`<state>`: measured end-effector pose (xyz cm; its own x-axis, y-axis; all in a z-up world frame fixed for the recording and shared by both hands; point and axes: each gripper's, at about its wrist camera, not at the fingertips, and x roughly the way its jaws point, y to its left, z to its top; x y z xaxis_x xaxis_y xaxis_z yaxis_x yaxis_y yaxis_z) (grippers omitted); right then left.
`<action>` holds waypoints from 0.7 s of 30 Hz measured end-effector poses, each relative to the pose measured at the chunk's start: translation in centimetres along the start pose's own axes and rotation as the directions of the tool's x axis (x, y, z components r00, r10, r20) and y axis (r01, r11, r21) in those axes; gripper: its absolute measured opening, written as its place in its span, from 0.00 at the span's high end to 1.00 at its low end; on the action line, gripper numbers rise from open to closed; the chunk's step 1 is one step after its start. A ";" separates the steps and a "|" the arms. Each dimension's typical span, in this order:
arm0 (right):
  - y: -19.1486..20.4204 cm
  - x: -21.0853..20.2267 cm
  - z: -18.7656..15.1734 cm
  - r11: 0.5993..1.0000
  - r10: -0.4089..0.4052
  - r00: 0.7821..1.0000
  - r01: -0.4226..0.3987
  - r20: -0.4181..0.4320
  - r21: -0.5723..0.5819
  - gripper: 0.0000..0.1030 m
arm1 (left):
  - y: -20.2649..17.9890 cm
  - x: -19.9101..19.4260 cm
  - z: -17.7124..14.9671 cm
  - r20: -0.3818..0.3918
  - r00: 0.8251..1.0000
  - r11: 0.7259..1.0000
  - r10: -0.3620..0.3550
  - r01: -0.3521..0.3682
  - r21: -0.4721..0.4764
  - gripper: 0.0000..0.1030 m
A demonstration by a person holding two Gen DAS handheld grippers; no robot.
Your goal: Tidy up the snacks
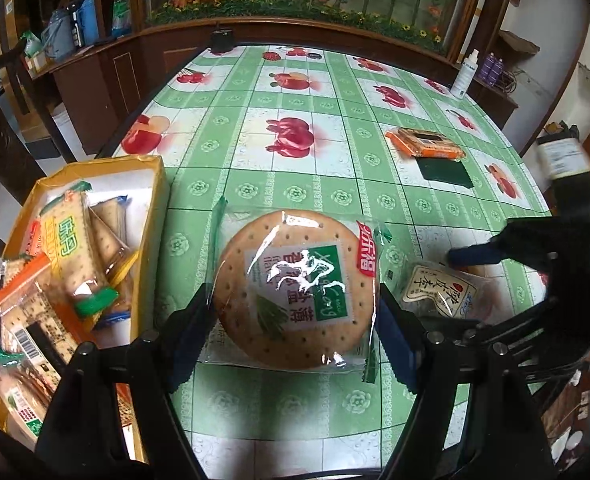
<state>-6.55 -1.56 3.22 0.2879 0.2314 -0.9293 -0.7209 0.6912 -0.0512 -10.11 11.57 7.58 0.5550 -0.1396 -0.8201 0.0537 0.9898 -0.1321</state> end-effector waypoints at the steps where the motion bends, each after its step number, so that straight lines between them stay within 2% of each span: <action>1: 0.1 0.6 0.0 1.000 0.010 0.999 -0.011 -0.032 -0.017 0.38 | 0.1 0.0 -0.1 -0.005 1.000 1.000 -0.007 0.007 -0.004 0.24; 3: 0.6 1.7 0.0 0.998 -0.018 0.996 0.013 -0.088 -0.067 0.41 | 0.4 0.1 -0.2 -0.012 1.000 1.000 -0.014 0.014 -0.013 0.24; 6: 0.3 1.5 -0.6 0.998 0.015 0.995 -0.021 -0.094 -0.057 0.44 | 0.7 0.0 -0.3 -0.015 1.000 1.000 -0.019 0.019 -0.017 0.24; 10: -1.3 0.8 -2.8 0.993 0.110 0.994 -0.108 -0.024 0.050 0.46 | 0.9 -0.1 -0.4 -0.028 0.999 0.999 -0.037 0.036 -0.025 0.24; 13: -3.3 0.6 -4.9 0.948 0.243 0.966 -0.256 0.086 0.189 0.47 | 0.7 -0.4 -0.3 -0.026 0.999 0.999 -0.031 0.030 -0.011 0.24; 18: -4.2 0.5 -6.3 0.873 0.345 0.913 -0.396 0.216 0.283 0.47 | 0.5 -1.8 -0.1 -0.011 1.000 1.000 -0.022 0.022 0.001 0.24; 21: -4.3 0.5 -6.0 0.858 0.363 0.898 -0.426 0.248 0.288 0.47 | 0.7 -2.6 -0.2 -0.006 1.000 1.000 -0.013 0.013 0.007 0.24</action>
<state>-7.10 -8.56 0.76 0.1532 0.6280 -0.7630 -0.5590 0.6918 0.4571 -11.71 12.63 9.49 0.5494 -0.1527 -0.8215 0.0666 0.9880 -0.1392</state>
